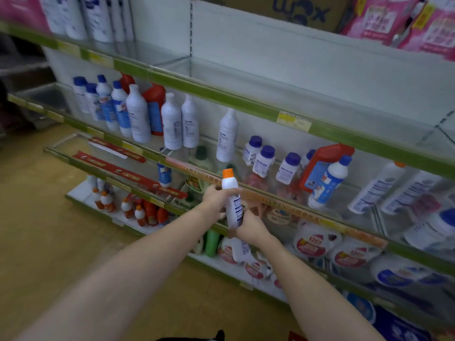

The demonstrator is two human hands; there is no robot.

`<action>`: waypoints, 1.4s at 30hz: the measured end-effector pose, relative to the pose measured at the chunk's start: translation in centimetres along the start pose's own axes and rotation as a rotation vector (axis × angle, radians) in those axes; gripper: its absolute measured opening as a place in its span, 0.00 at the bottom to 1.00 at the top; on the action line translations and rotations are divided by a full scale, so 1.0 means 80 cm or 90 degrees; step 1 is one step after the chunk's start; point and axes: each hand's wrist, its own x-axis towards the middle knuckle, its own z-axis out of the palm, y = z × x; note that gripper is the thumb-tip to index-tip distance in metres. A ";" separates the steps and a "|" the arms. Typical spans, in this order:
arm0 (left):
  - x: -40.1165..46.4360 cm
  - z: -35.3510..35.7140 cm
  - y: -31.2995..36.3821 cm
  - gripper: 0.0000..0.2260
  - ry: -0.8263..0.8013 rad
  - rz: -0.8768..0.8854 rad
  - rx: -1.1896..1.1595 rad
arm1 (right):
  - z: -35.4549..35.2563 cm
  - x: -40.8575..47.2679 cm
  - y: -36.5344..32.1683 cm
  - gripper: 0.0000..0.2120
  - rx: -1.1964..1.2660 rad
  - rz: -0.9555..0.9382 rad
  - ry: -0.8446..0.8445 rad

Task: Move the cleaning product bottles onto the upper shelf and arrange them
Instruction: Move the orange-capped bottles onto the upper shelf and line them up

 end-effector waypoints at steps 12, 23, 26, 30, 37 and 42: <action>-0.018 -0.135 0.142 0.28 0.109 0.142 0.127 | 0.026 0.077 -0.169 0.16 0.276 -0.101 -0.160; 0.027 -0.277 0.352 0.25 0.186 0.424 0.116 | 0.038 0.171 -0.421 0.16 0.356 -0.278 -0.036; 0.042 -0.322 0.421 0.26 0.202 0.488 0.099 | 0.041 0.192 -0.494 0.16 0.382 -0.336 0.016; 0.060 -0.370 0.500 0.26 0.222 0.557 0.103 | 0.044 0.216 -0.580 0.12 0.407 -0.402 0.121; 0.111 -0.426 0.607 0.30 0.239 0.645 0.236 | 0.022 0.268 -0.689 0.20 0.369 -0.425 0.248; 0.171 -0.443 0.656 0.33 0.283 0.688 0.312 | 0.004 0.339 -0.742 0.15 0.328 -0.442 0.277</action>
